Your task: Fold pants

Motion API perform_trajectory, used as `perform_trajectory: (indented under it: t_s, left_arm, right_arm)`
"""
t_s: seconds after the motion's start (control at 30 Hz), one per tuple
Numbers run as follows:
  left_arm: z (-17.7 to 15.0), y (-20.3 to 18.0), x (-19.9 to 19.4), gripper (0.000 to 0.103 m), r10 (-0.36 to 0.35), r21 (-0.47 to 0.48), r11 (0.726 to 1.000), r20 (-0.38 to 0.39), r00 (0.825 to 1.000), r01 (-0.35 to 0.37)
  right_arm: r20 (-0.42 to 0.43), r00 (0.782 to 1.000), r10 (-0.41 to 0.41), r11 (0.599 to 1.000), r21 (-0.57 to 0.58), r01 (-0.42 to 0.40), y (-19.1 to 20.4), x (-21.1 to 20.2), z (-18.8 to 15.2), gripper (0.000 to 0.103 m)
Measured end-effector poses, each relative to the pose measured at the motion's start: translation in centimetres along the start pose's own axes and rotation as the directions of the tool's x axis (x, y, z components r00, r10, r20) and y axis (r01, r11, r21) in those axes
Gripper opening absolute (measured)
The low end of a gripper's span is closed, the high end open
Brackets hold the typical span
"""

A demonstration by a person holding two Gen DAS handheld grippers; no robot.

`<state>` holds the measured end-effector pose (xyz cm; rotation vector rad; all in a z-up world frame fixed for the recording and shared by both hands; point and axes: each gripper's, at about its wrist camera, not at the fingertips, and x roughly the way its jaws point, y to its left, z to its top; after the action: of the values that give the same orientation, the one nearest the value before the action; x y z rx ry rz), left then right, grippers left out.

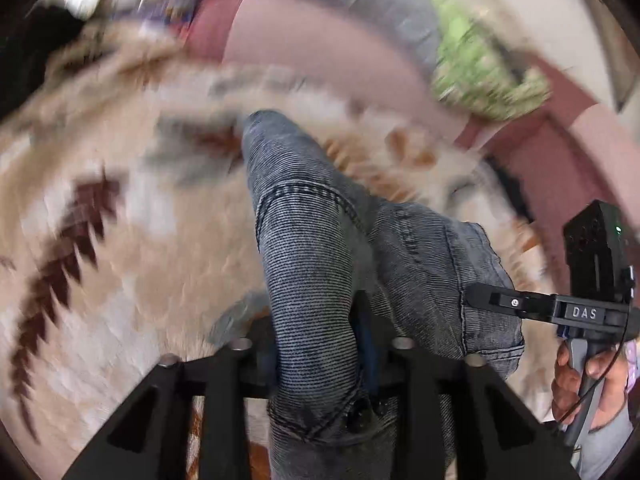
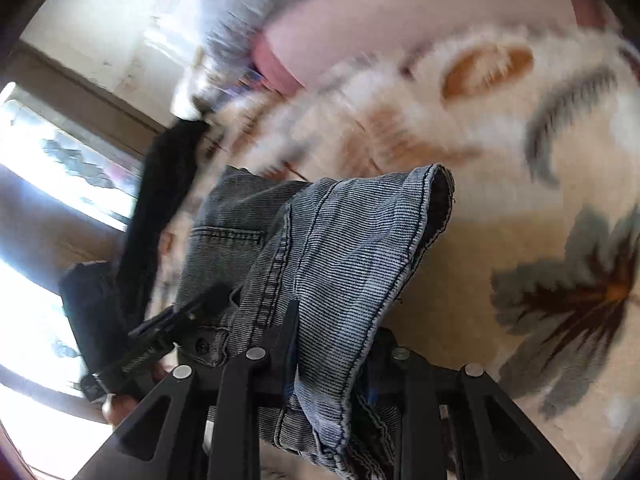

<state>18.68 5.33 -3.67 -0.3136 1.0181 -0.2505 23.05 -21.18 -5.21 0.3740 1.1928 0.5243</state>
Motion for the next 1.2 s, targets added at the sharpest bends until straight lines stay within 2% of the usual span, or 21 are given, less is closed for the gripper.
perform_trajectory:
  t_s: [0.03, 0.07, 0.1, 0.17, 0.23, 0.3, 0.37, 0.4, 0.47, 0.5, 0.57, 0.63, 0.7, 0.77, 0.97, 1.03, 1.2]
  left_arm:
    - [-0.3, 0.4, 0.5, 0.063, 0.041, -0.017, 0.999, -0.006, 0.999, -0.041]
    - [-0.6, 0.8, 0.3, 0.075, 0.06, -0.042, 0.997, 0.007, 0.998, -0.059]
    - [-0.8, 1.1, -0.3, 0.076, 0.049, -0.068, 0.997, 0.011, 0.999, -0.048]
    - [-1.0, 1.1, -2.3, 0.076, 0.014, -0.083, 0.996, 0.025, 1.0, -0.012]
    - [-1.8, 0.0, -5.3, 0.079, 0.083, -0.041, 0.996, 0.108, 0.991, -0.079]
    - [-3.2, -1.3, -7.4, 0.083, 0.137, 0.011, 0.99, 0.181, 0.974, -0.141]
    - [-4.4, -1.9, -7.5, 0.085, 0.174, 0.033, 0.982, 0.196, 0.965, -0.184]
    - [-4.8, -1.9, -6.7, 0.086, 0.203, 0.044, 0.976, 0.182, 0.962, -0.214]
    - [-5.6, -1.7, -3.5, 0.087, 0.283, 0.077, 0.953, 0.1, 0.954, -0.291]
    - [-6.0, -1.3, -2.8, 0.091, 0.296, 0.065, 0.951, 0.11, 0.949, -0.304]
    - [-5.6, -1.3, -3.6, 0.09, 0.288, 0.035, 0.955, 0.103, 0.952, -0.293]
    - [-5.4, -1.7, -5.7, 0.09, 0.287, 0.023, 0.956, 0.145, 0.947, -0.294]
    - [-5.9, -2.5, -7.9, 0.09, 0.295, 0.031, 0.951, 0.214, 0.931, -0.308]
    - [-6.8, -3.4, -9.6, 0.09, 0.296, 0.042, 0.948, 0.255, 0.92, -0.316]
    - [-10.4, -6.2, -11.0, 0.09, 0.348, 0.072, 0.923, 0.265, 0.899, -0.378]
    - [-11.6, -7.2, -11.3, 0.09, 0.371, 0.078, 0.911, 0.269, 0.889, -0.404]
    - [-13.2, -8.5, -12.0, 0.09, 0.376, 0.064, 0.91, 0.281, 0.883, -0.409]
  right_arm:
    - [-0.013, 1.0, -0.017, 0.999, 0.037, 0.017, -1.2, 0.9, -0.4, 0.048]
    - [0.003, 1.0, 0.021, 0.997, 0.08, -0.021, -2.3, 0.9, -0.9, 0.051]
    - [0.024, 0.999, 0.045, 0.994, 0.097, -0.048, -2.6, 0.4, -1.3, 0.052]
    - [0.067, 0.998, 0.015, 0.999, 0.043, -0.018, -1.8, -1.8, -2.2, 0.052]
    - [0.142, 0.99, -0.019, 1.0, 0.0, 0.019, -0.5, -4.3, -3.3, 0.053]
    - [0.236, 0.971, -0.035, 0.998, -0.037, 0.045, 1.0, -6.9, -5.0, 0.062]
    - [0.292, 0.953, -0.085, 0.989, -0.095, 0.117, 2.4, -7.6, -6.8, 0.073]
    - [0.271, 0.955, -0.121, 0.978, -0.13, 0.161, 3.0, -6.6, -7.5, 0.074]
    - [0.156, 0.964, -0.217, 0.956, -0.166, 0.242, 2.5, -3.2, -7.8, 0.074]
    - [0.101, 0.954, -0.281, 0.936, -0.19, 0.296, 2.0, -1.5, -8.1, 0.074]
    - [0.145, 0.95, -0.278, 0.937, -0.177, 0.301, 1.9, -2.0, -8.6, 0.075]
    - [0.187, 0.948, -0.259, 0.942, -0.166, 0.291, 2.8, -4.1, -9.0, 0.076]
    - [0.268, 0.927, -0.264, 0.931, -0.18, 0.317, 3.8, -6.5, -10.1, 0.078]
    - [0.341, 0.905, -0.254, 0.923, -0.196, 0.332, 4.6, -8.6, -11.9, 0.088]
    - [0.474, 0.843, -0.254, 0.897, -0.21, 0.389, 5.0, -10.1, -17.4, 0.095]
    - [0.477, 0.837, -0.269, 0.884, -0.222, 0.411, 5.2, -9.8, -18.3, 0.101]
    - [0.472, 0.834, -0.286, 0.855, -0.267, 0.445, 5.4, -9.2, -19.5, 0.103]
